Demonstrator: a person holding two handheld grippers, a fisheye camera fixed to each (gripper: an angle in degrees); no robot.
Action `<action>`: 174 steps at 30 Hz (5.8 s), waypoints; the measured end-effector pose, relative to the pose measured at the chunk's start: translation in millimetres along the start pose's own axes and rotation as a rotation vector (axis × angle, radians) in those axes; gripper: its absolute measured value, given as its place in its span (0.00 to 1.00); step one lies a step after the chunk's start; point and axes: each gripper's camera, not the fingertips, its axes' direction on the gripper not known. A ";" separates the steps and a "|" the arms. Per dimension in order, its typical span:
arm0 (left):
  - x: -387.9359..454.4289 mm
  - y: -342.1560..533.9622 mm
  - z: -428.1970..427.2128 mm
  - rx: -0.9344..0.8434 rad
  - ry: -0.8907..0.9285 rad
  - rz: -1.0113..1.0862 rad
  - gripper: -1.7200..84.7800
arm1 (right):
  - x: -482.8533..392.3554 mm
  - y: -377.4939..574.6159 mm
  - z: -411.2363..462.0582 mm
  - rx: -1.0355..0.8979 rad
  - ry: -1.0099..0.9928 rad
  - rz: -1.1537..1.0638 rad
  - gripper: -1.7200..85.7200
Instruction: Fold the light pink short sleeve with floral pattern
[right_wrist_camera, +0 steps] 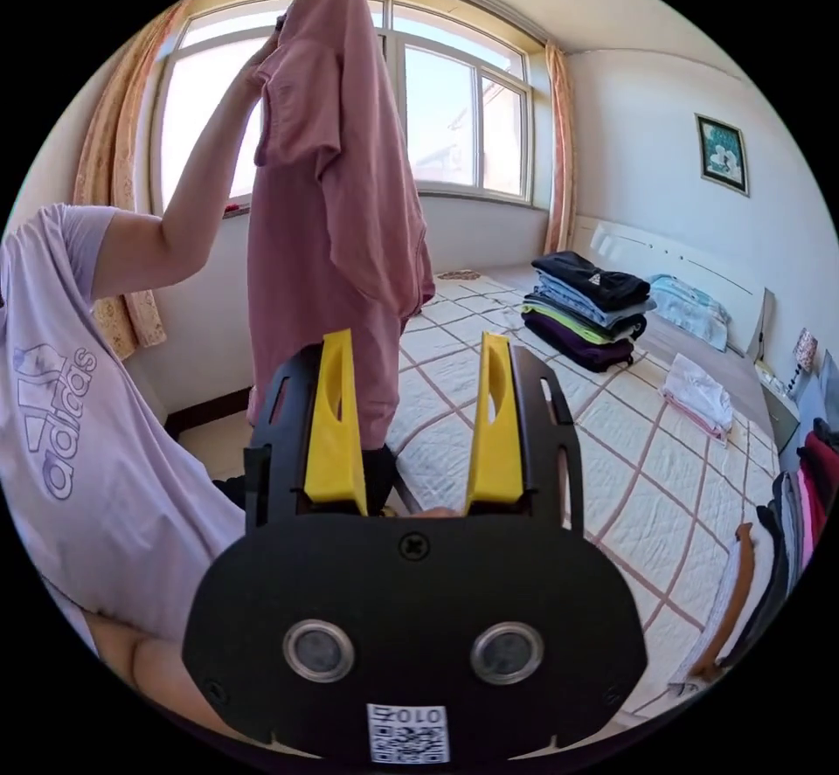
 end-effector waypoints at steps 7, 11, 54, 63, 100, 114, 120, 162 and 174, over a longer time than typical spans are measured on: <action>-1.0 14.4 -7.4 0.000 0.025 -0.027 0.09 | -23.9 -18.4 -27.8 0.183 -0.049 -0.104 0.08; -32.5 18.8 -48.1 0.005 -0.108 -0.129 0.09 | 25.7 -27.1 -74.6 0.140 0.175 0.075 0.06; -264.4 62.8 -7.0 -0.071 0.054 -0.285 0.10 | 67.2 -119.8 -253.8 0.424 0.633 0.134 0.05; -343.3 325.6 -31.7 -0.452 -0.283 -0.896 0.12 | 91.6 -48.7 -28.5 -0.061 0.113 0.285 0.06; -235.9 451.0 52.3 -0.966 -0.726 -0.346 0.07 | 22.8 44.4 173.4 -0.532 0.176 -0.374 0.15; -213.7 485.7 48.4 -1.126 -0.810 -0.150 0.14 | 95.5 23.2 143.6 -0.442 0.075 -0.044 0.06; -186.3 503.7 101.1 -1.267 -0.749 0.197 0.15 | 115.2 5.6 114.0 -0.339 0.135 0.075 0.05; -265.0 380.1 -26.0 -0.731 -0.053 -0.320 0.03 | 279.9 -41.3 7.8 -0.444 -0.173 0.367 0.05; -379.3 453.9 11.3 -1.049 -0.214 -0.552 0.06 | 308.4 28.7 185.7 -0.988 -0.055 0.345 0.04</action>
